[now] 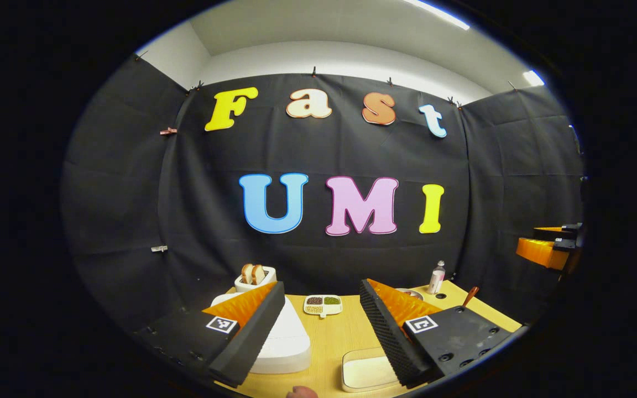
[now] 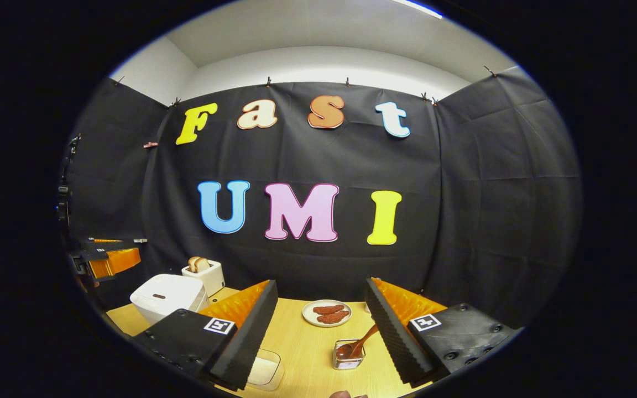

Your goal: Close the left gripper, press the button to open the rice cooker; take a wooden spoon from the chopstick holder with the right hand, scoop a spoonful of rice and pour it into the rice cooker, then put the wooden spoon back into the chopstick holder.

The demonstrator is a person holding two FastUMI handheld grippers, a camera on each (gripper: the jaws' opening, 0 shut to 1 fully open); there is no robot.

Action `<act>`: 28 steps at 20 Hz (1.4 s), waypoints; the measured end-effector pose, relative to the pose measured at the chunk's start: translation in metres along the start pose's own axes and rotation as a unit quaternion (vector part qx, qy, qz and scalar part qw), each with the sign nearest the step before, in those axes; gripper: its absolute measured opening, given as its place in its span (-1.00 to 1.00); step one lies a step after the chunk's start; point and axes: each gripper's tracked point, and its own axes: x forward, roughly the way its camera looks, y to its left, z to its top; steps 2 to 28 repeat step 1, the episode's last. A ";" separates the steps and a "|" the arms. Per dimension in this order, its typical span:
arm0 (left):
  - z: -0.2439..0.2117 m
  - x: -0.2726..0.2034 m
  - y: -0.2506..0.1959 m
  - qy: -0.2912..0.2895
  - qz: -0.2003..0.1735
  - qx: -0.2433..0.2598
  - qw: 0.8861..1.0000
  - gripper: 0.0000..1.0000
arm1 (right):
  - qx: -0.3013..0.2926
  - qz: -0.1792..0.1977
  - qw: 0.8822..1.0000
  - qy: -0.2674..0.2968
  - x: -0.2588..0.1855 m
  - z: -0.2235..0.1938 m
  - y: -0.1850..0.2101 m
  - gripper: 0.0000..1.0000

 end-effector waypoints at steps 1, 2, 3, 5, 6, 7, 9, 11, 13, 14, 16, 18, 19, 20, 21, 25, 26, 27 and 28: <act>-0.001 -0.001 -0.002 -0.001 -0.001 0.003 1.000 0.89 | 0.000 0.001 1.000 0.001 0.000 0.000 0.000 0.98; -0.001 -0.001 -0.002 -0.001 -0.001 0.003 1.000 0.89 | 0.000 0.001 1.000 0.001 0.000 0.000 0.000 0.98; -0.001 -0.001 -0.002 -0.001 -0.001 0.003 1.000 0.89 | 0.000 0.001 1.000 0.001 0.000 0.000 0.000 0.98; -0.001 -0.001 -0.002 -0.001 -0.001 0.003 1.000 0.89 | 0.000 0.001 1.000 0.001 0.000 0.000 0.000 0.98; -0.001 -0.001 -0.002 -0.001 -0.001 0.003 1.000 0.89 | 0.000 0.001 1.000 0.001 0.000 0.000 0.000 0.98; -0.001 -0.001 -0.002 -0.001 -0.001 0.003 1.000 0.89 | 0.000 0.001 1.000 0.001 0.000 0.000 0.000 0.98; -0.001 -0.001 -0.002 -0.001 -0.001 0.003 1.000 0.89 | 0.000 0.001 1.000 0.001 0.000 0.000 0.000 0.98; -0.001 -0.001 -0.002 -0.001 -0.001 0.003 1.000 0.89 | 0.000 0.001 1.000 0.001 0.000 0.000 0.000 0.98; -0.001 -0.001 -0.002 -0.001 -0.001 0.003 1.000 0.89 | 0.000 0.001 1.000 0.001 0.000 0.000 0.000 0.98; -0.001 -0.001 -0.002 -0.001 -0.001 0.003 1.000 0.89 | 0.000 0.001 1.000 0.001 0.000 0.000 0.000 0.98; -0.001 -0.001 -0.002 -0.001 -0.001 0.003 1.000 0.89 | 0.000 0.001 1.000 0.001 0.000 0.000 0.000 0.98; -0.001 -0.001 -0.002 -0.001 -0.001 0.003 1.000 0.89 | 0.000 0.001 1.000 0.001 0.000 0.000 0.000 0.98; -0.001 -0.001 -0.002 -0.001 -0.001 0.003 1.000 0.89 | 0.000 0.001 1.000 0.001 0.000 0.000 0.000 0.98; -0.001 -0.001 -0.002 -0.001 -0.001 0.003 1.000 0.89 | 0.000 0.001 1.000 0.001 0.000 0.000 0.000 0.98; -0.001 -0.001 -0.002 -0.001 -0.001 0.003 1.000 0.89 | 0.000 0.001 1.000 0.001 0.000 0.000 0.000 0.98; -0.001 -0.001 -0.002 -0.001 -0.001 0.003 1.000 0.89 | 0.000 0.001 1.000 0.001 0.000 0.000 0.000 0.98; -0.001 -0.001 -0.002 -0.001 -0.001 0.003 1.000 0.89 | 0.000 0.001 1.000 0.001 0.000 0.000 0.000 0.98; -0.001 -0.001 -0.002 -0.001 -0.001 0.003 1.000 0.89 | 0.000 0.001 1.000 0.001 0.000 0.000 0.000 0.98; -0.001 -0.001 -0.002 -0.001 -0.001 0.003 1.000 0.89 | 0.000 0.001 1.000 0.001 0.000 0.000 0.000 0.98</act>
